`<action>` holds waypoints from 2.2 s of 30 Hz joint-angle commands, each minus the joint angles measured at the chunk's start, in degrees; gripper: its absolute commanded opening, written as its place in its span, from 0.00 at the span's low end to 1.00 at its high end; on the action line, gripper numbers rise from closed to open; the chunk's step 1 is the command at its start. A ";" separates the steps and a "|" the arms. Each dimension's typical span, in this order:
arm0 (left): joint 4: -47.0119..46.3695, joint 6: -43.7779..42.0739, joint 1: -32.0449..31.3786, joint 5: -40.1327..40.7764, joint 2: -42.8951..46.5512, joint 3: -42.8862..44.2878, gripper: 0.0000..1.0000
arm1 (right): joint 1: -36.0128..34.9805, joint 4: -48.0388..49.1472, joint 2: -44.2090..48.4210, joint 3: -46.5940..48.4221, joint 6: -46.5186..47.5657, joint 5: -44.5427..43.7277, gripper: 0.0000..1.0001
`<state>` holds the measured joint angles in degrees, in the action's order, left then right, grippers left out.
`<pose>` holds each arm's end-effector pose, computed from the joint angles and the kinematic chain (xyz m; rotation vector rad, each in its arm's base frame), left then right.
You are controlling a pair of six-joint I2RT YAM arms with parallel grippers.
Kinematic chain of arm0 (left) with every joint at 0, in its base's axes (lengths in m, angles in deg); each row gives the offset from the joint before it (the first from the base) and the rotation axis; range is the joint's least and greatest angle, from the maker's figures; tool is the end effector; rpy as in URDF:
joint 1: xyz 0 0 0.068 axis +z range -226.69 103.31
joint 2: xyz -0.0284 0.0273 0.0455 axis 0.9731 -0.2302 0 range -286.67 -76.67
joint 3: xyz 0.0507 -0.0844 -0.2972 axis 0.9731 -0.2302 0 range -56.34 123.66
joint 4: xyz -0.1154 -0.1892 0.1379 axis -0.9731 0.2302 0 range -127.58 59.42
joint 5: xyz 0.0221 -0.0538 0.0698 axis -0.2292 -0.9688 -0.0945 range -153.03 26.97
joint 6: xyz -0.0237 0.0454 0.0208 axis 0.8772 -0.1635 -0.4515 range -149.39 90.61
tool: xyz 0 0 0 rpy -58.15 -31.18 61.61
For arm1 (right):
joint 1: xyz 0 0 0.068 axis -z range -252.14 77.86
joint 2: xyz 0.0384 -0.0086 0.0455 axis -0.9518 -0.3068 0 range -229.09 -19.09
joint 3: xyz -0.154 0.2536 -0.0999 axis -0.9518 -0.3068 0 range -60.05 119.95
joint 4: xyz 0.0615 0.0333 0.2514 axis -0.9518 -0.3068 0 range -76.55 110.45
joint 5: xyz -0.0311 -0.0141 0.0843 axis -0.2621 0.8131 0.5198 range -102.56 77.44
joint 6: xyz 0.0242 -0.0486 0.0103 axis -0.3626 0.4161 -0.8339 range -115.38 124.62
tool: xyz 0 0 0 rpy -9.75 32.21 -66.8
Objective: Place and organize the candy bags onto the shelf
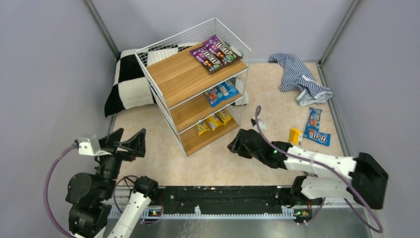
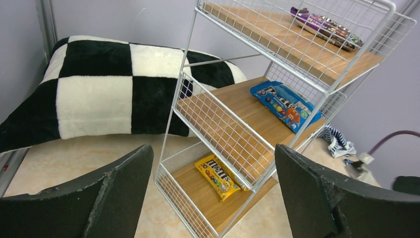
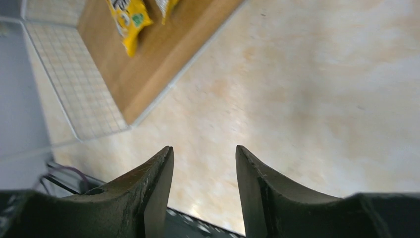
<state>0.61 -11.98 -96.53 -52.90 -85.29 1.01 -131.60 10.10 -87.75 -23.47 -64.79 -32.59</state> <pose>-0.0510 0.0255 0.4029 -0.1191 1.3975 -0.4187 0.1273 0.1902 0.2452 0.3899 2.3495 0.7631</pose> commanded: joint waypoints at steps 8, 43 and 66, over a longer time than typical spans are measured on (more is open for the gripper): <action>-3.07 1.21 -0.71 -0.42 -0.59 -2.23 0.98 | 6.28 -35.36 13.64 -0.43 3.55 1.18 0.55; 0.26 -0.89 -0.77 1.57 0.55 -0.72 0.98 | 26.72 -53.26 -13.94 18.02 23.71 -16.93 0.94; 1.31 -3.34 -4.01 4.84 1.23 1.11 0.98 | 26.36 -57.12 -33.98 19.33 16.96 -23.75 0.59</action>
<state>1.99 -14.27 -99.72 -49.58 -84.98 0.55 -104.71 -45.42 -120.58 -6.25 -45.29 -54.52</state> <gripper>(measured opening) 0.984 0.599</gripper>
